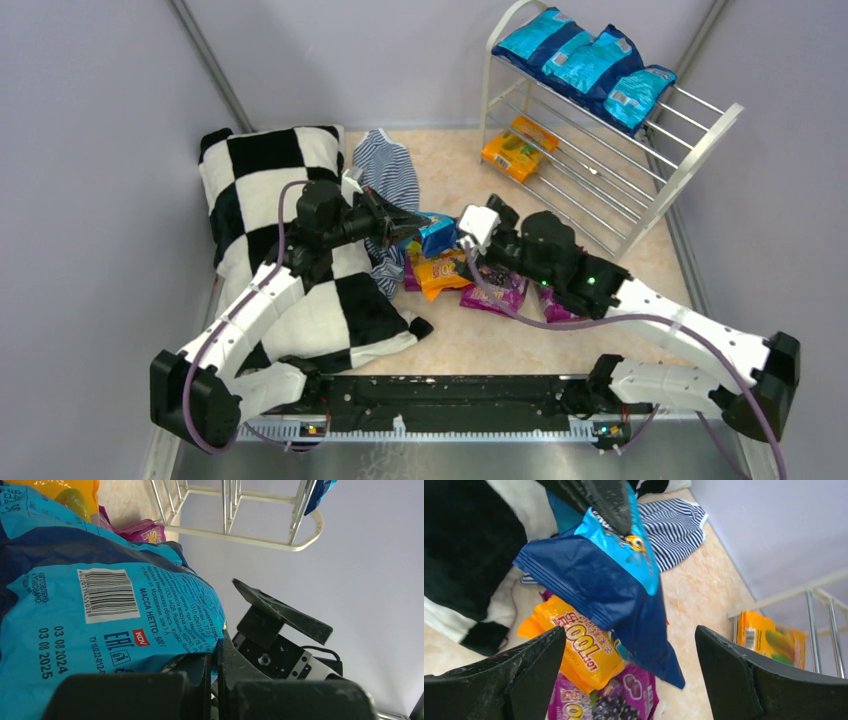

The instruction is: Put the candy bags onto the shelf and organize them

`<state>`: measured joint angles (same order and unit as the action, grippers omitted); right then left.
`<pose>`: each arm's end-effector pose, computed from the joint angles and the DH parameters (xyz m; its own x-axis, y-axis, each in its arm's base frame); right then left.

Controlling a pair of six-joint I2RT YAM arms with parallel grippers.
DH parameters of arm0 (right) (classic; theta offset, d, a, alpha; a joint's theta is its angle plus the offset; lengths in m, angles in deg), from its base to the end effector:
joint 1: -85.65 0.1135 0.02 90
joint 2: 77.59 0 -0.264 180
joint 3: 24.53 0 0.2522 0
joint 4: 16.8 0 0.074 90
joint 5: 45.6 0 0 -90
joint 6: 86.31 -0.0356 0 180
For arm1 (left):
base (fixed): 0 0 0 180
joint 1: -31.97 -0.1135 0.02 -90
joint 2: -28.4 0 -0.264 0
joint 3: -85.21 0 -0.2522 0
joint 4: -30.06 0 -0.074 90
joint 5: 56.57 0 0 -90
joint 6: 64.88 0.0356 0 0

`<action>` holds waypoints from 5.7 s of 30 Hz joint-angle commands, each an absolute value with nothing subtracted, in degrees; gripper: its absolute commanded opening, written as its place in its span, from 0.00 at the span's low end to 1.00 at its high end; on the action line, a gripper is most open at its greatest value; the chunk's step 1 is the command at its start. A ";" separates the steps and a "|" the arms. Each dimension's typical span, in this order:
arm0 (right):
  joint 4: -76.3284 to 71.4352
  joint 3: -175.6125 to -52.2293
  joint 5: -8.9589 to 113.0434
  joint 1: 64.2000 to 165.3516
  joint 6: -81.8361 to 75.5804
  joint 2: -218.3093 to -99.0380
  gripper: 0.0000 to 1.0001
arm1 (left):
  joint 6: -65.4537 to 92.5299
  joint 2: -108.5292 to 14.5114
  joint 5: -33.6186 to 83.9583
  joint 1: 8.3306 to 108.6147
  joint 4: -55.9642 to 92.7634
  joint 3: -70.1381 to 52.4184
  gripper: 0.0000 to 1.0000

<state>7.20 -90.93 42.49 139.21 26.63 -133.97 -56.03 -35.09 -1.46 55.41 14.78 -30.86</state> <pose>0.1367 0.1831 0.3507 0.1738 -0.4205 -0.8905 -0.7787 0.4949 -0.3856 0.2250 -0.1198 0.3252 -0.8598 -0.5106 -0.0040 -0.1039 0.1826 -0.9777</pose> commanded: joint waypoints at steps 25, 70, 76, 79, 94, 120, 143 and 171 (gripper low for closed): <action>-20.84 -90.07 56.95 137.33 28.76 -143.42 0.00 | -51.03 -28.67 -4.73 54.85 19.19 -23.19 0.39; -30.40 -143.41 -6.41 105.70 65.22 -158.21 0.00 | -11.48 -18.82 16.05 53.64 -6.62 -11.08 0.99; -30.56 -136.74 -5.40 100.06 61.79 -157.60 0.00 | -10.84 -20.96 14.93 53.63 -7.30 -9.88 0.99; -28.31 -133.93 -2.58 97.06 56.63 -156.65 0.00 | -11.62 -21.28 14.05 53.67 -6.33 -10.62 0.99; -30.20 -119.62 4.62 94.26 57.57 -153.75 0.00 | -12.83 -21.18 12.54 53.64 -5.63 -11.51 0.99; -10.22 -115.16 15.01 93.74 38.77 -151.29 0.65 | -12.88 -21.79 9.70 53.62 -4.84 -13.84 0.99; 19.97 -139.35 28.74 93.21 4.87 -147.96 0.71 | -13.93 -20.12 8.78 53.68 -3.61 -18.33 0.99; 12.91 -127.68 36.28 88.02 -10.64 -146.35 0.63 | -11.07 -18.38 7.85 53.68 -8.62 -16.85 0.99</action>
